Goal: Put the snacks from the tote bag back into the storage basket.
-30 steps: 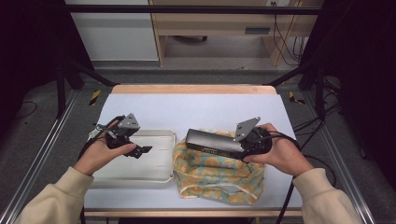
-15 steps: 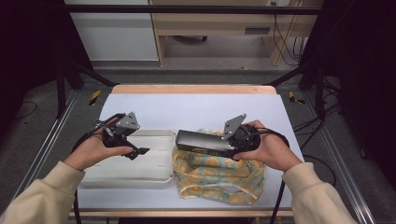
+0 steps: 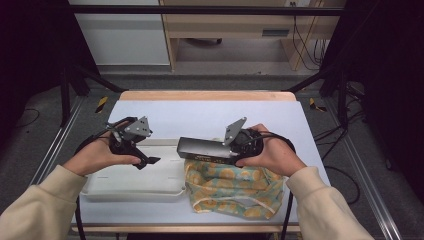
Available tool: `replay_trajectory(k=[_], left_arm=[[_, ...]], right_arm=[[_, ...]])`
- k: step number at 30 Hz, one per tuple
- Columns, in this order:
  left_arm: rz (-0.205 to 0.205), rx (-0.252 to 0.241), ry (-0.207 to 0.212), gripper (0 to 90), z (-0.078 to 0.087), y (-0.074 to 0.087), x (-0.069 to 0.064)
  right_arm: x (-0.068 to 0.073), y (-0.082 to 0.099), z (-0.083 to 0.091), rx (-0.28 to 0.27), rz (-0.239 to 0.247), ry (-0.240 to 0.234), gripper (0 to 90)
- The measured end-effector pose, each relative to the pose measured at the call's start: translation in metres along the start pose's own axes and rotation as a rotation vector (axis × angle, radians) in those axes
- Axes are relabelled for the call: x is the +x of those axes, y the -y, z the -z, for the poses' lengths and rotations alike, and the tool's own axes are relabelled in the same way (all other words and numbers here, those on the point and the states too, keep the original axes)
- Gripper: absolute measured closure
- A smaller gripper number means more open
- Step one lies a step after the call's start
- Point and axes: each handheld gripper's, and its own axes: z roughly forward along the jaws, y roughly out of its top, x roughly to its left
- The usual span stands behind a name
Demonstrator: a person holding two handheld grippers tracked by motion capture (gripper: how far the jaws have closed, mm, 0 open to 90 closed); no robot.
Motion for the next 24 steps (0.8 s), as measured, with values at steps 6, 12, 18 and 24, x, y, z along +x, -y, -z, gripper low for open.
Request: replay_trajectory(k=[6, 12, 18, 24], left_arm=[[-0.025, -0.008, 0.021, 8.4, -0.003, -0.008, -0.002], [-0.092, 0.031, 0.047, 8.5, -0.01, -0.015, -0.009], [-0.13, 0.07, 0.075, 9.3, -0.018, -0.021, -0.011], [-0.165, 0.107, 0.095, 10.4, -0.024, -0.024, -0.009]], right_arm=[[-0.001, -0.016, -0.011, 0.0, 0.012, -0.017, 43.3], [0.003, -0.031, -0.019, 0.008, 0.049, -0.037, 43.3], [0.007, -0.041, -0.02, -0.002, 0.064, -0.06, 43.4], [0.012, -0.047, -0.019, -0.013, 0.069, -0.064, 43.4]])
